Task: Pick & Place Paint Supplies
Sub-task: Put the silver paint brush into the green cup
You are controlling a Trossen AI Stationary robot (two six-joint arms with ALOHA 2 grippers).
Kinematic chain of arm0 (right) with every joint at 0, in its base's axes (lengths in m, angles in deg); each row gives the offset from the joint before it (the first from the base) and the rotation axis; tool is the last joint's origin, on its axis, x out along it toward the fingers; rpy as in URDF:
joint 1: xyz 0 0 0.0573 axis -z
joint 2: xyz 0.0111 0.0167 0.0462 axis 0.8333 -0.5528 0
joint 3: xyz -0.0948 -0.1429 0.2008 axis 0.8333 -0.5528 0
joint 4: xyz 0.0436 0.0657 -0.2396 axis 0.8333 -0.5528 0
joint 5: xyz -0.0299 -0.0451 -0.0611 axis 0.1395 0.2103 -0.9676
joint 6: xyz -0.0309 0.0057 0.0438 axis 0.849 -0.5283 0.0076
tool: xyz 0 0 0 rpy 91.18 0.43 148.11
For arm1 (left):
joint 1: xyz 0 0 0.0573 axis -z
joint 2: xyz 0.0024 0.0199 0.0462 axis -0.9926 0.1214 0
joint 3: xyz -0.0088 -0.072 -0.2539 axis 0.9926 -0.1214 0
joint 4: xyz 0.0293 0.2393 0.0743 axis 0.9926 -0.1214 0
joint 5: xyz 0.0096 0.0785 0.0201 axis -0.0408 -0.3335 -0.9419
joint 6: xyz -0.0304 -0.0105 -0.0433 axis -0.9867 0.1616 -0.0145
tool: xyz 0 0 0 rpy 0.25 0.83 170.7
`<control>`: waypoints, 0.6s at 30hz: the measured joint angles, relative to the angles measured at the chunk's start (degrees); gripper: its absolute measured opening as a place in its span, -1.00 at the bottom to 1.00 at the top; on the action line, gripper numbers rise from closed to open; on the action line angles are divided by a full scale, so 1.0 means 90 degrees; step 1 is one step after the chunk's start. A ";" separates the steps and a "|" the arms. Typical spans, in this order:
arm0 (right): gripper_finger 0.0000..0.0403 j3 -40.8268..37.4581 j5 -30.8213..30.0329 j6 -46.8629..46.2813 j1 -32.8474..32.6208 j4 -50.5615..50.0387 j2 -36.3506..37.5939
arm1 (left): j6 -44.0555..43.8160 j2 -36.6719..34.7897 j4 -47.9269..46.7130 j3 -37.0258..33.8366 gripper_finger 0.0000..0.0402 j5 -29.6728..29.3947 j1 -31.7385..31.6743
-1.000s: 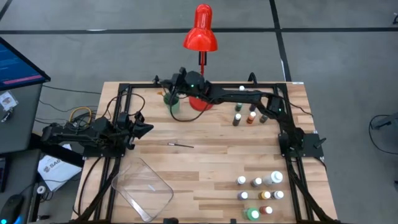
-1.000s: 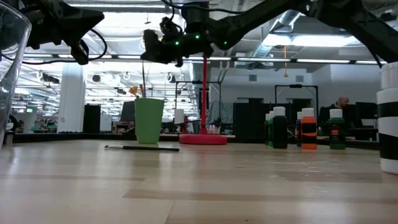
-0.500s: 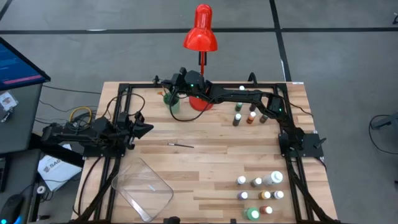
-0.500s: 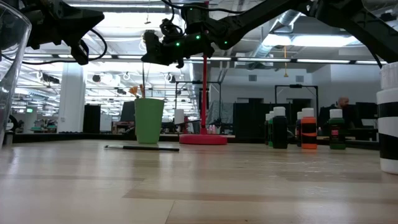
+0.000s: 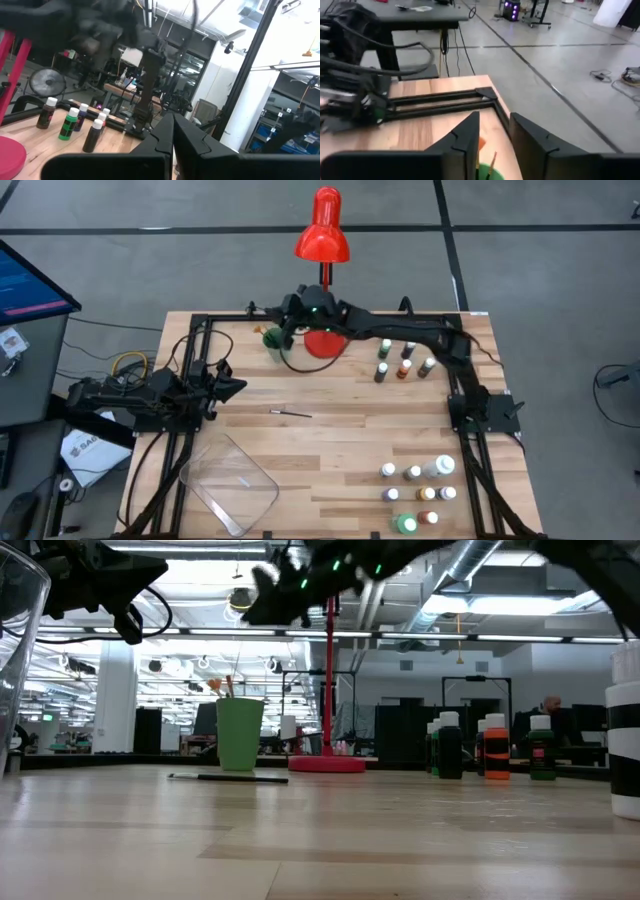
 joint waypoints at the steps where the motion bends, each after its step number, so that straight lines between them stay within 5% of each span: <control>1: -0.45 0.0000 -0.0001 0.0079 -0.0046 -0.0293 0.0167 | 0.0000 0.0001 0.0000 0.0000 -1.00 0.0000 0.0000; 9: -0.37 0.0002 0.0004 -0.0092 -0.0679 -0.2032 0.1163 | 0.0000 -0.0001 0.0000 0.0001 -1.00 0.0007 0.0000; 18: -0.40 -0.0001 0.0004 -0.0822 -0.1440 -0.2526 0.1044 | 0.0000 -0.0001 0.0000 0.0001 -1.00 0.0022 0.0000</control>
